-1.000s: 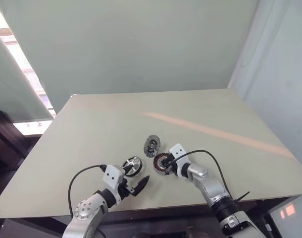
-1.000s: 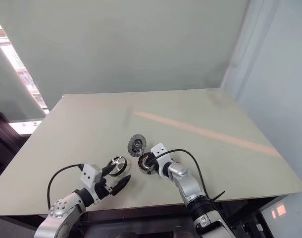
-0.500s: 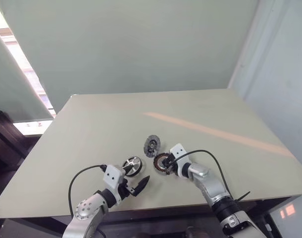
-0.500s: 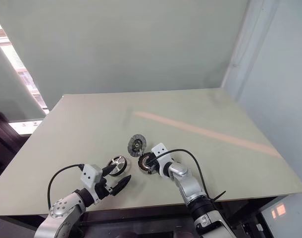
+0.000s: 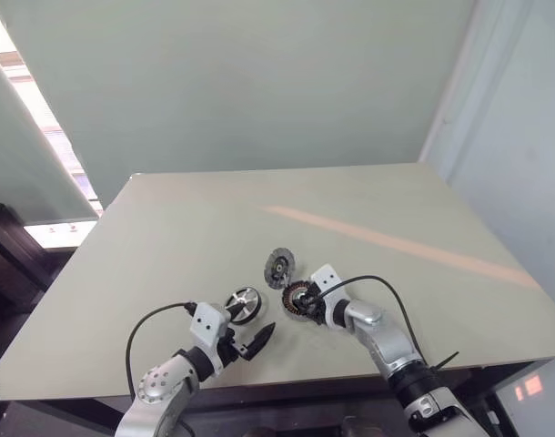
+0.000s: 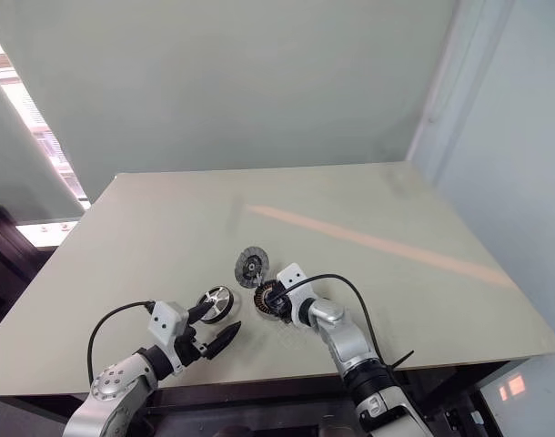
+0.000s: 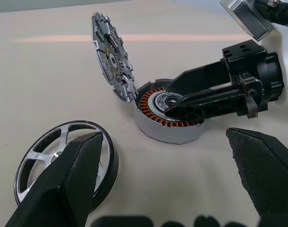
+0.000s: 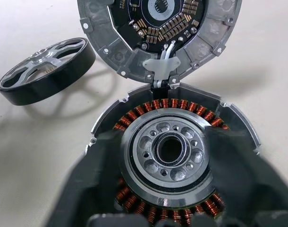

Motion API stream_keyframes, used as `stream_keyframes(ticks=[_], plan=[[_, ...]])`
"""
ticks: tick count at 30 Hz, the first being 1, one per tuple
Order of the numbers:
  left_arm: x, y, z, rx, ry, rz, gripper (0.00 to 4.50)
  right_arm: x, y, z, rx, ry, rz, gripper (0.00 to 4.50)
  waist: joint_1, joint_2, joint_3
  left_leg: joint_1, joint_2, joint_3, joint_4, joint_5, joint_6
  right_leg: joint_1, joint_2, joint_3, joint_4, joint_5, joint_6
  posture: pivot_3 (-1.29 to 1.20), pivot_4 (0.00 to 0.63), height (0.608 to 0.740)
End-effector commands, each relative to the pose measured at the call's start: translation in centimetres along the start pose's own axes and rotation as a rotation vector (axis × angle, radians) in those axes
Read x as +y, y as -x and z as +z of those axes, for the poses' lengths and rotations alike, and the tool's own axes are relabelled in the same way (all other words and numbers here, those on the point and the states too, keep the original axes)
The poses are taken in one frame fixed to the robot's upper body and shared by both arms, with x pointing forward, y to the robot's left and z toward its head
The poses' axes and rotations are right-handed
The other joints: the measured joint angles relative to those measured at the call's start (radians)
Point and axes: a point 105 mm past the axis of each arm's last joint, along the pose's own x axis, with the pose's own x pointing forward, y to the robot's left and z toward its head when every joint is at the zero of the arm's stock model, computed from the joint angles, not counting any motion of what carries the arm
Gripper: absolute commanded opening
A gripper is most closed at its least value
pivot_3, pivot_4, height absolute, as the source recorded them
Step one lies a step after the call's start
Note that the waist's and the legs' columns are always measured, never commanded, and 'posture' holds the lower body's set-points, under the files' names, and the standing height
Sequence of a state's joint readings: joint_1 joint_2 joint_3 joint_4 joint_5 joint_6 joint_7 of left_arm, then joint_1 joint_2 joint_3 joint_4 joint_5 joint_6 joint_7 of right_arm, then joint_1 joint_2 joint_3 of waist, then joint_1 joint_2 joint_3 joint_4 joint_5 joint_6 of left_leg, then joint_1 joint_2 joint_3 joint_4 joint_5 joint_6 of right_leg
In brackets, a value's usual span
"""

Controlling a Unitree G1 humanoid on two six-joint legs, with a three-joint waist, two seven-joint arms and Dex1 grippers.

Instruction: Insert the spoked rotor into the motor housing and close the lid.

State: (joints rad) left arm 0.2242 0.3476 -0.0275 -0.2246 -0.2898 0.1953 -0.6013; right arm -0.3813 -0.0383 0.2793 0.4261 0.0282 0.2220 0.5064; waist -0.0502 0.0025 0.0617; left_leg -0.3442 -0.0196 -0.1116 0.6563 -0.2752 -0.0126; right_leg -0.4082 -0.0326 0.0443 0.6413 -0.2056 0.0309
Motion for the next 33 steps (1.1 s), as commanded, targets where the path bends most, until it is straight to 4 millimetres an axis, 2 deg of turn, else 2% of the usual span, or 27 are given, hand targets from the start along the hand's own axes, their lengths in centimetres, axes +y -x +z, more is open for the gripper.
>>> stream_keyframes(ticks=[1,2,8,10,12,21,22,33], plan=[[-0.1,-0.3,1.3,-0.044,-0.037,-0.012,4.5,-0.3,0.1,1.2,-0.039,0.013,-0.005,4.21,0.0,0.0,0.0,0.0,0.0,0.0,0.0,0.0,0.0,0.0,0.0,0.0,0.0,0.0,0.0,0.0,0.0,0.74],[-0.1,-0.3,1.3,-0.044,-0.037,-0.013,4.5,-0.3,0.2,1.4,-0.046,0.012,-0.004,4.46,0.0,0.0,0.0,0.0,0.0,0.0,0.0,0.0,0.0,0.0,0.0,0.0,0.0,0.0,0.0,0.0,0.0,0.74],[-0.1,-0.4,1.3,-0.044,-0.035,-0.015,4.5,-0.1,0.5,3.0,-0.099,0.004,0.008,4.46,0.0,0.0,0.0,0.0,0.0,0.0,0.0,0.0,0.0,0.0,0.0,0.0,0.0,0.0,0.0,0.0,0.0,0.74],[-0.1,-0.4,1.3,-0.044,-0.034,-0.015,4.5,-0.1,0.6,3.4,-0.11,0.007,0.011,4.1,0.0,0.0,0.0,0.0,0.0,0.0,0.0,0.0,0.0,0.0,0.0,0.0,0.0,0.0,0.0,0.0,0.0,0.74],[-0.1,-0.4,1.3,-0.044,-0.034,-0.015,4.5,0.0,0.7,3.5,-0.108,0.013,0.015,3.54,0.0,0.0,0.0,0.0,0.0,0.0,0.0,0.0,0.0,0.0,0.0,0.0,0.0,0.0,0.0,0.0,0.0,0.74],[-0.2,-0.3,1.3,-0.043,-0.032,-0.015,4.5,0.0,0.9,2.9,-0.057,0.047,0.02,0.28,0.0,0.0,0.0,0.0,0.0,0.0,0.0,0.0,0.0,0.0,0.0,0.0,0.0,0.0,0.0,0.0,0.0,0.74],[-0.2,-0.3,1.3,-0.043,-0.032,-0.015,4.5,0.0,0.8,2.8,-0.052,0.05,0.02,0.04,0.0,0.0,0.0,0.0,0.0,0.0,0.0,0.0,0.0,0.0,0.0,0.0,0.0,0.0,0.0,0.0,0.0,0.74],[-0.4,-0.3,1.3,-0.043,-0.032,-0.018,4.5,-0.8,0.3,1.5,0.01,0.066,-0.036,0.04,0.0,0.0,0.0,0.0,0.0,0.0,0.0,0.0,0.0,0.0,0.0,0.0,0.0,0.0,0.0,0.0,0.0,0.74]])
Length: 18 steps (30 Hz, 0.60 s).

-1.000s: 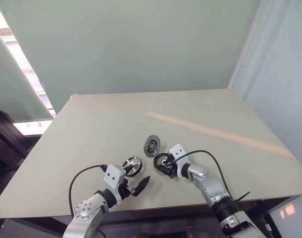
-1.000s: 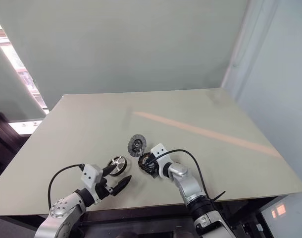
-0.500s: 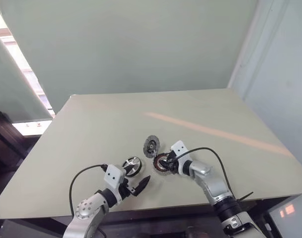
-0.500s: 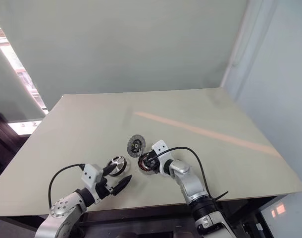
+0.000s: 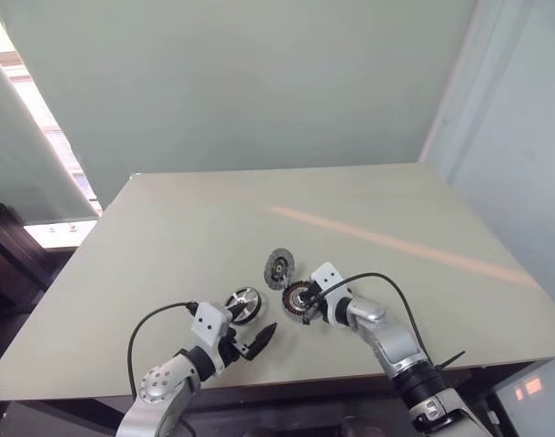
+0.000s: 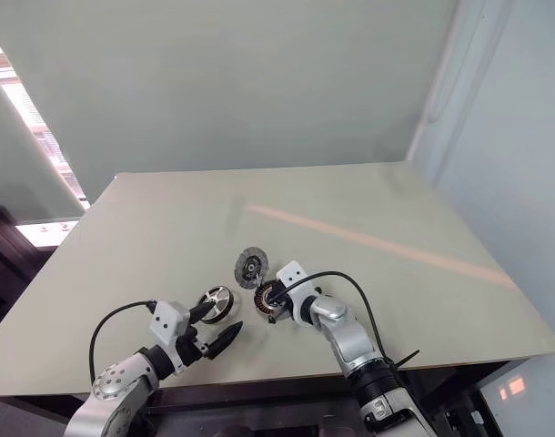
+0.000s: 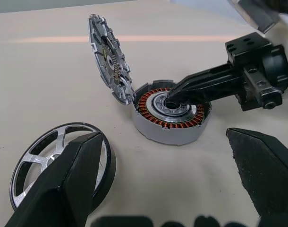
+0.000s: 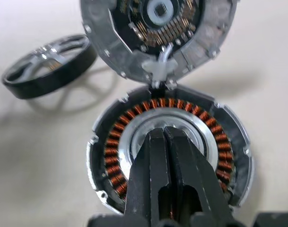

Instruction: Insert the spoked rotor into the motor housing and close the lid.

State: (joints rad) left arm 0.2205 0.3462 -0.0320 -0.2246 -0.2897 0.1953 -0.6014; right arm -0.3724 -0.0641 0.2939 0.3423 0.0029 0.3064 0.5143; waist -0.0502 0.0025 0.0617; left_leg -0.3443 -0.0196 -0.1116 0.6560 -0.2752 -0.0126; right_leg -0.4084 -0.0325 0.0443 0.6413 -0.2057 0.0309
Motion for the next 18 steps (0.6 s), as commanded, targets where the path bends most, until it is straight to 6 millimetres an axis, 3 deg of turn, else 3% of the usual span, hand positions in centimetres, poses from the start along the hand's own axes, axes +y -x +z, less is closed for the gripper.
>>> stream_keyframes(ticks=[1,9,18], plan=[[-0.3,-0.2,1.2,-0.041,-0.031,-0.013,4.5,-0.9,-0.2,1.1,-0.024,0.027,-0.047,0.04,0.0,0.0,0.0,0.0,0.0,0.0,0.0,0.0,0.0,0.0,0.0,0.0,0.0,0.0,0.0,0.0,0.0,0.74],[-0.6,-0.2,1.1,-0.037,-0.025,-0.02,4.5,-0.9,-0.3,1.5,-0.045,-0.002,-0.057,0.04,0.0,0.0,0.0,0.0,0.0,0.0,0.0,0.0,0.0,0.0,0.0,0.0,0.0,0.0,0.0,0.0,0.0,0.74],[-0.6,-0.3,1.2,-0.039,-0.028,-0.021,4.5,0.4,-0.5,1.4,-0.032,0.018,0.001,0.04,0.0,0.0,0.0,0.0,0.0,0.0,0.0,0.0,0.0,0.0,0.0,0.0,0.0,0.0,0.0,0.0,0.0,0.74]])
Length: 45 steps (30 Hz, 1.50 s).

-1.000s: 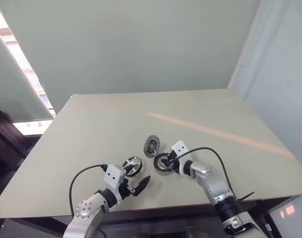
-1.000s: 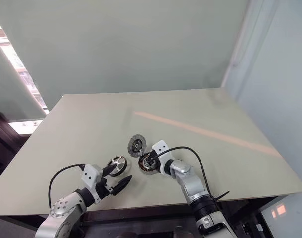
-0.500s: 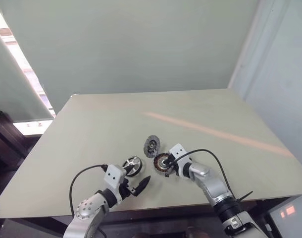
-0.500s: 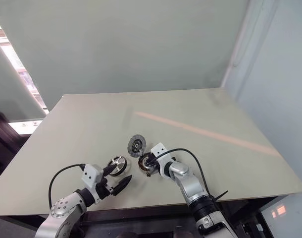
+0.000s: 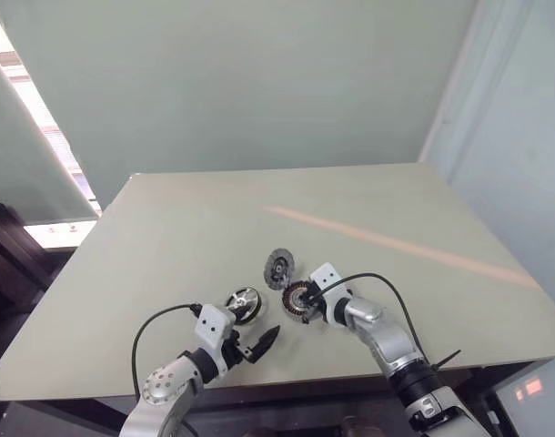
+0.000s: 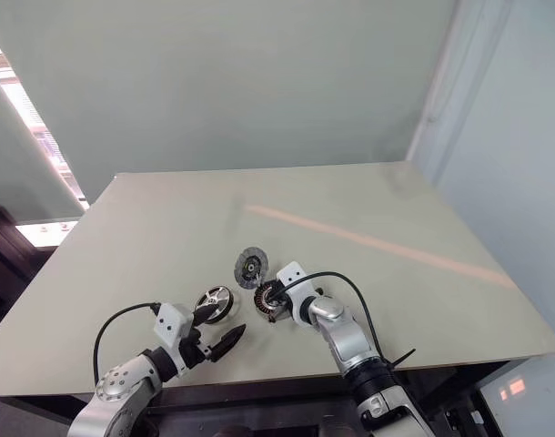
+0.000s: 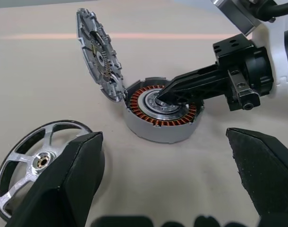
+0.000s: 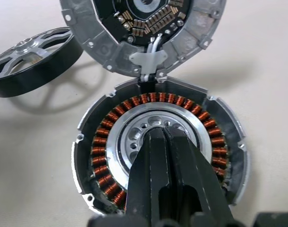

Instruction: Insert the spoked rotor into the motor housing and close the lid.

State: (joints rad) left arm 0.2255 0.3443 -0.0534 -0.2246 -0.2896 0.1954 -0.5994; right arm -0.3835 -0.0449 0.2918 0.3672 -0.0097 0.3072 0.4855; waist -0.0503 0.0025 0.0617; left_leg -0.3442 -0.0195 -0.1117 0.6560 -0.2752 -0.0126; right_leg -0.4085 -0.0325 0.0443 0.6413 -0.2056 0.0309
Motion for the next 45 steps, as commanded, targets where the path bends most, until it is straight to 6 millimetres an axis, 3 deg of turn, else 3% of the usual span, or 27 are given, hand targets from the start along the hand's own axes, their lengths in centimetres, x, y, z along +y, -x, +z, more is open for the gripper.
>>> stream_keyframes(ticks=[1,14,28,35,39,45], plan=[[0.0,-0.1,1.5,-0.045,-0.037,-0.004,4.5,0.5,-0.1,1.5,-0.039,0.026,0.03,0.04,0.0,0.0,0.0,0.0,0.0,0.0,0.0,0.0,0.0,0.0,0.0,0.0,0.0,0.0,0.0,0.0,0.0,0.74],[-0.2,-0.1,1.4,-0.044,-0.034,-0.005,4.5,1.5,-0.4,1.6,-0.033,0.062,0.057,0.04,-0.001,0.0,0.0,0.0,0.0,0.0,-0.001,0.0,0.0,0.0,0.0,0.0,0.0,0.0,0.0,0.0,0.0,0.74],[0.0,0.0,1.4,-0.045,-0.033,0.005,4.5,-0.8,0.9,5.1,-0.182,0.05,-0.015,0.04,0.0,0.0,0.0,0.0,0.0,0.0,0.0,0.0,0.0,0.0,0.0,0.0,0.0,0.0,0.0,0.0,0.0,0.74],[0.8,0.4,1.4,-0.047,-0.02,0.05,4.5,-0.7,1.5,4.9,-0.208,0.053,-0.004,0.04,0.0,0.0,0.0,0.0,0.0,0.0,-0.001,0.0,0.0,0.0,0.0,0.0,0.0,0.0,0.0,0.0,0.0,0.74],[1.3,1.0,0.9,-0.038,0.048,0.106,4.5,-0.8,1.9,4.8,-0.227,0.049,-0.001,0.04,0.0,0.0,0.0,0.0,0.0,0.0,-0.001,0.0,0.0,0.0,0.0,0.0,0.0,0.0,0.0,0.0,0.0,0.74],[1.1,2.4,-0.9,0.02,0.345,0.195,4.5,-1.0,2.9,4.1,-0.235,0.056,0.004,0.04,0.0,0.0,0.0,0.0,0.0,0.0,-0.001,0.0,0.0,0.0,0.0,0.0,-0.001,0.0,0.0,0.0,0.0,0.74]])
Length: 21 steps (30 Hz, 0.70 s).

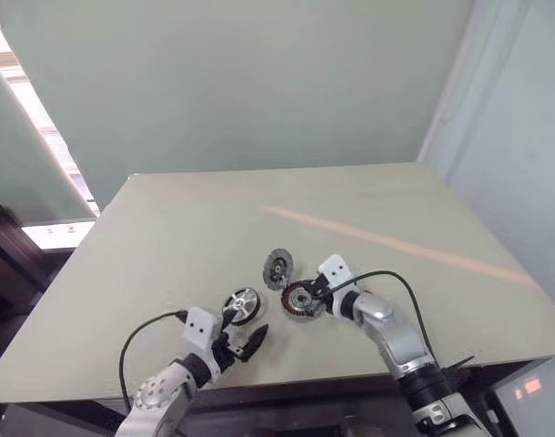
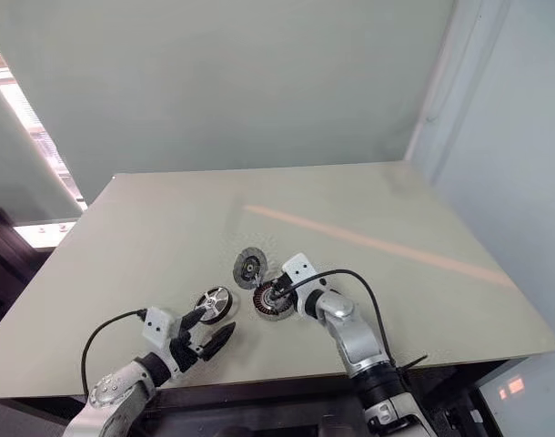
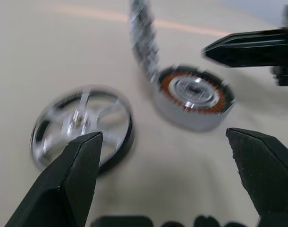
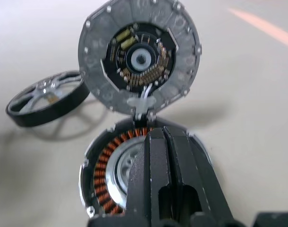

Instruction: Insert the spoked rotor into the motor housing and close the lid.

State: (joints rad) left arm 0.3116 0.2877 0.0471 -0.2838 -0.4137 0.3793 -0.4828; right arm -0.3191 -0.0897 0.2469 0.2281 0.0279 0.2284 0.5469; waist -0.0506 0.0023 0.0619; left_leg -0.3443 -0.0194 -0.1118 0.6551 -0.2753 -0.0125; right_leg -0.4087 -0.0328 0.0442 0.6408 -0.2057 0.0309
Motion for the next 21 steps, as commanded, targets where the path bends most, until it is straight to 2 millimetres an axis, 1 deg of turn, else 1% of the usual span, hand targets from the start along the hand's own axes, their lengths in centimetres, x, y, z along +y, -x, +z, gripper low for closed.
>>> stream_keyframes(ticks=[1,3,4,7,10,14,16,21], plan=[[-0.5,0.6,0.2,-0.004,0.187,0.024,4.5,-0.4,0.7,1.8,-0.083,0.023,-0.009,0.04,0.0,0.0,0.0,0.0,0.0,0.0,0.0,0.0,0.0,0.0,0.0,0.0,0.0,0.0,0.0,0.0,0.0,0.74],[-0.6,0.7,-0.6,0.026,0.298,0.046,4.5,-0.5,0.9,1.7,-0.08,0.021,-0.013,0.04,0.0,0.0,0.0,0.0,0.0,0.0,0.0,0.0,0.0,0.0,0.0,0.0,0.0,0.0,0.0,0.0,0.0,0.74],[-0.7,0.6,-0.7,0.021,0.337,0.053,4.5,-0.5,0.9,1.6,-0.08,0.022,-0.014,0.04,0.0,0.0,0.0,0.0,0.0,0.0,0.001,0.0,0.0,0.0,0.0,0.0,0.0,0.0,0.0,0.0,0.0,0.74],[-0.3,-0.1,-0.6,-0.013,0.509,0.095,4.5,-0.5,1.0,1.7,-0.081,0.026,-0.014,0.04,0.001,0.0,0.0,0.0,0.0,-0.001,0.003,0.0,0.0,0.001,0.0,-0.001,0.0,0.0,0.0,0.0,0.0,0.74],[0.4,-1.2,-0.2,-0.065,0.634,0.137,4.5,-0.4,1.1,1.8,-0.082,0.031,-0.013,0.04,0.0,-0.001,0.0,0.0,0.0,-0.003,0.005,0.0,0.0,0.002,0.0,-0.003,0.0,0.0,0.0,0.0,0.0,0.74],[1.8,-2.2,-0.3,-0.094,0.742,0.201,4.5,-0.3,1.2,1.9,-0.082,0.038,-0.01,0.04,0.0,-0.001,0.0,0.0,-0.001,-0.003,0.004,0.0,0.0,0.002,0.0,-0.003,0.0,0.0,0.0,0.0,0.0,0.74],[2.5,-2.9,-0.8,-0.086,0.801,0.234,4.5,-0.4,1.3,2.0,-0.081,0.041,-0.011,0.04,0.001,-0.001,0.0,-0.001,-0.001,-0.003,0.004,0.0,0.0,0.001,0.0,-0.003,0.0,0.0,0.0,0.0,0.0,0.74],[3.1,-3.9,-1.1,-0.082,0.876,0.262,4.5,-0.5,1.6,1.9,-0.074,0.046,-0.016,0.04,0.001,-0.001,0.0,-0.001,-0.001,-0.004,0.005,0.0,-0.001,0.003,0.0,-0.003,0.0,0.0,0.0,0.0,0.0,0.74]])
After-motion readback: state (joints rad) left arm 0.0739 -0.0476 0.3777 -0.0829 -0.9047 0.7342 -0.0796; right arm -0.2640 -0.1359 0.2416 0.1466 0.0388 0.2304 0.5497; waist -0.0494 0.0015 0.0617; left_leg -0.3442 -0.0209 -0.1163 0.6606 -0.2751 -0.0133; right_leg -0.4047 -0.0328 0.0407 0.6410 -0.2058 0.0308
